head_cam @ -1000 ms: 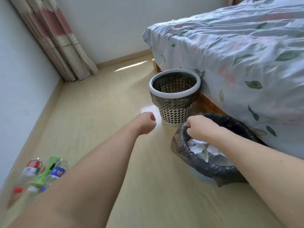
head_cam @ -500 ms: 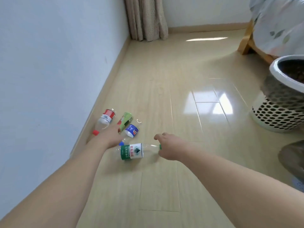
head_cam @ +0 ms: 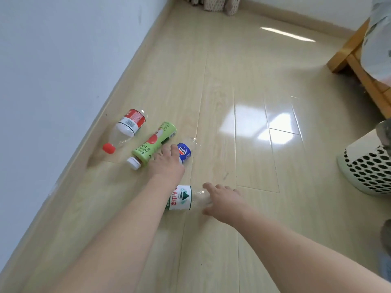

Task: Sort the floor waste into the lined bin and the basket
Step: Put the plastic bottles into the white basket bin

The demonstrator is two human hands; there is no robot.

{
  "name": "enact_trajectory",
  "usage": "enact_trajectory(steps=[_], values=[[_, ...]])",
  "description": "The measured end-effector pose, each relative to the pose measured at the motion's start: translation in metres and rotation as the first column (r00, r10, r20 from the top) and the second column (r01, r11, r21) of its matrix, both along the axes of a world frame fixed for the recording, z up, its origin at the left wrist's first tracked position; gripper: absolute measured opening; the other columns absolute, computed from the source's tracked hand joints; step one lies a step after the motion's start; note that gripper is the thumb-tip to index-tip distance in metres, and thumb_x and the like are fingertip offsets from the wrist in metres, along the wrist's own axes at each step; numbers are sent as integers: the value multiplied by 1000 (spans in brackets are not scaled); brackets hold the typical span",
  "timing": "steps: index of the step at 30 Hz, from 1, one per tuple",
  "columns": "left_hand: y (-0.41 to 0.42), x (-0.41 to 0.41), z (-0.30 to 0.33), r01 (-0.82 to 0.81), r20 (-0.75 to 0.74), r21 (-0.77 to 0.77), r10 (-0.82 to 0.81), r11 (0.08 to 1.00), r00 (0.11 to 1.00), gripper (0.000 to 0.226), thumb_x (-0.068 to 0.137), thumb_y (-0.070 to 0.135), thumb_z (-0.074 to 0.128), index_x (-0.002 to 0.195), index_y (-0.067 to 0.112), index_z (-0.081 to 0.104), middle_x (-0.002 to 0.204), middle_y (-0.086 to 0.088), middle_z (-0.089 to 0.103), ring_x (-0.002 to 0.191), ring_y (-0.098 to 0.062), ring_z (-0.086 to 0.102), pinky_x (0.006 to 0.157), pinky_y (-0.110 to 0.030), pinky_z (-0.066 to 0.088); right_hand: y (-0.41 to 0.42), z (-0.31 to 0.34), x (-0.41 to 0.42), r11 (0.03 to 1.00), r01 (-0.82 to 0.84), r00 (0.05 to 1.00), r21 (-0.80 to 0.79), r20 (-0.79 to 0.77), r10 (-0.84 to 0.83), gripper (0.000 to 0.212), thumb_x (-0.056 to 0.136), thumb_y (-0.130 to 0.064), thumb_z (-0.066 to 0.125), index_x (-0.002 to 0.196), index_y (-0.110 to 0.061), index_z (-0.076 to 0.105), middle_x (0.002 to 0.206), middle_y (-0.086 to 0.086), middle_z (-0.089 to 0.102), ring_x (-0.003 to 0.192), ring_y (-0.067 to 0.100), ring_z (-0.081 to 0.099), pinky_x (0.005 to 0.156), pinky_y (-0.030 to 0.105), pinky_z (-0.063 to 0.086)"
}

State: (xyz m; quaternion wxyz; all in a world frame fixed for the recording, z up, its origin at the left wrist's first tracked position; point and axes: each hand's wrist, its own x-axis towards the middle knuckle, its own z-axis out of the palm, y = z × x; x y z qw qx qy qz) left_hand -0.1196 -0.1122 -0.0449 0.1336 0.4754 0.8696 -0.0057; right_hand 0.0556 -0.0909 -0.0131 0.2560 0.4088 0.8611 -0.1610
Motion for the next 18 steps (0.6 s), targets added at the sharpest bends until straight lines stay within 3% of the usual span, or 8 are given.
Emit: enact_trajectory(steps=[5, 11, 15, 18], values=[[3, -5, -8, 40, -23, 33, -40, 999, 999, 62, 99, 38, 37, 148, 9, 13, 145, -17, 30, 115, -34, 51, 94, -37, 40, -4, -2, 7, 998, -8, 1000, -69, 12, 9, 51, 91, -30, 58, 135, -23, 35, 123, 3, 55, 114, 27, 50, 93, 37, 39], [0, -2, -5, 41, -25, 10, -41, 999, 999, 64, 99, 40, 38, 149, 11, 10, 148, -17, 27, 116, -32, 51, 93, -36, 42, 3, 20, 19, 942, 116, 993, -316, 15, -118, 70, 88, -29, 65, 147, -26, 28, 100, -5, 50, 91, 15, 49, 81, 28, 43], [1, -4, 3, -39, 199, -26, 43, 999, 979, 65, 97, 38, 43, 148, 16, 10, 143, -18, 29, 119, -36, 48, 95, -39, 40, 13, 50, 23, 879, 215, 957, -426, -85, -276, 68, 86, -34, 68, 146, -29, 36, 81, -7, 53, 71, 7, 52, 64, 18, 42], [-1, 7, 20, -88, 378, -98, 119, 991, 918, 62, 92, 38, 49, 143, 16, 22, 134, -15, 36, 113, -34, 52, 93, -38, 45, 18, 83, 40, 828, 269, 912, -492, -146, -383, 62, 87, -36, 67, 143, -27, 40, 76, -2, 57, 66, 9, 54, 67, 21, 44]])
